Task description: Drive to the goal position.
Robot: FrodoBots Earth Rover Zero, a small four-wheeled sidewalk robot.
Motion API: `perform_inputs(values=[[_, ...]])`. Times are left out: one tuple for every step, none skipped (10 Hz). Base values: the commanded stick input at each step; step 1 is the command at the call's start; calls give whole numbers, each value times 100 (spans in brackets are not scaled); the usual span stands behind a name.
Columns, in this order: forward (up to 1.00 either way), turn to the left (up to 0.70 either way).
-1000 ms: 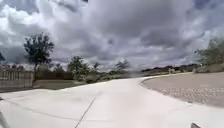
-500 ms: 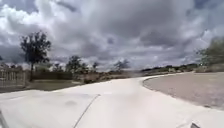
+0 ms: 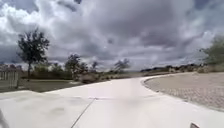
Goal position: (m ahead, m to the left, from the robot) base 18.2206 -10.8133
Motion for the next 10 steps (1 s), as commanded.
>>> perform_inputs(values=[[70,1],[70,1],[70,1],[70,1],[70,1],[70,1],[70,1],[70,1],[70,1],[70,1]])
